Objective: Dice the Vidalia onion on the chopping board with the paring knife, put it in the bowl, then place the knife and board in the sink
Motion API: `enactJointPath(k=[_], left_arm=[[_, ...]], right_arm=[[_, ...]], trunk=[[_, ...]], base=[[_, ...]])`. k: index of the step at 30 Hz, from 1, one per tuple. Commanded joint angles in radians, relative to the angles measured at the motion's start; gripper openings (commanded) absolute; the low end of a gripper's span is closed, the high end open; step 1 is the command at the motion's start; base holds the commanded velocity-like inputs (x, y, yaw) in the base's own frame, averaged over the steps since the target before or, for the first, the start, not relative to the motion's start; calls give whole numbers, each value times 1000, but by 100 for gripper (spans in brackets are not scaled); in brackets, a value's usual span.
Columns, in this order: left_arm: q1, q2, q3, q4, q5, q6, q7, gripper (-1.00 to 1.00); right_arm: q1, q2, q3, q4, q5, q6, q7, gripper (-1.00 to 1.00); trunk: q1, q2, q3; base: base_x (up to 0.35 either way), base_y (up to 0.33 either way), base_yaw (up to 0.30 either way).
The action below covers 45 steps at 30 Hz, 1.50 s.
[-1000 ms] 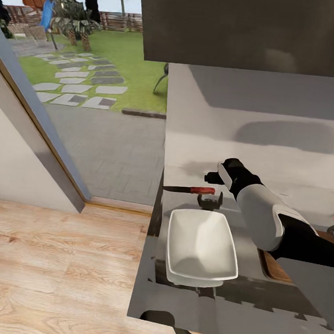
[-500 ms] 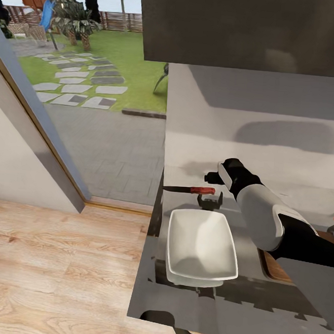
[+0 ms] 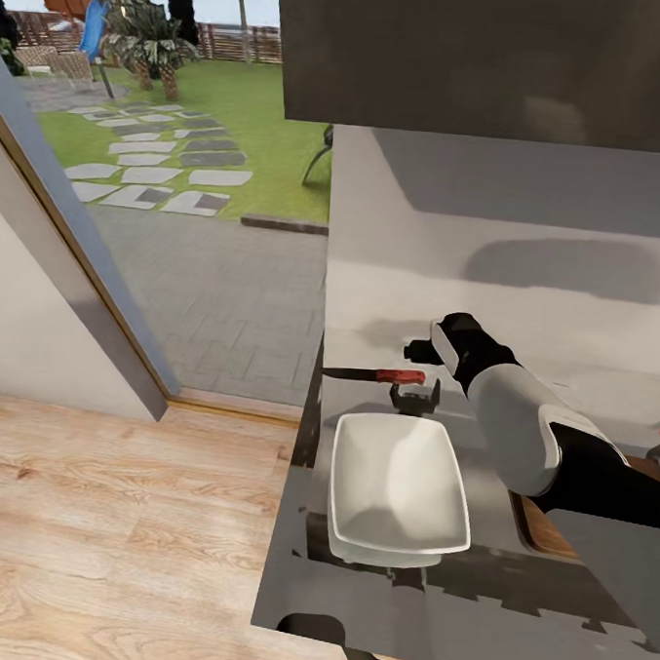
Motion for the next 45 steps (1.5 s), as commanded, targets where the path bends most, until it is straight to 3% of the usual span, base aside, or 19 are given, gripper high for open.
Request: enactJointPath(k=[1,45], left_arm=[[1,1,-9,-2,9,-1,4,100],[1,0,-9,-2,9,-1,4,100]], right_arm=[[-1,1,-8,-1,9,4,0,100],[-1,1,-8,0,9,4,0,100]], trunk=[[1,-2,-1],[1,-2,-12]], base=[[0,0,0],[-8,-16,0]])
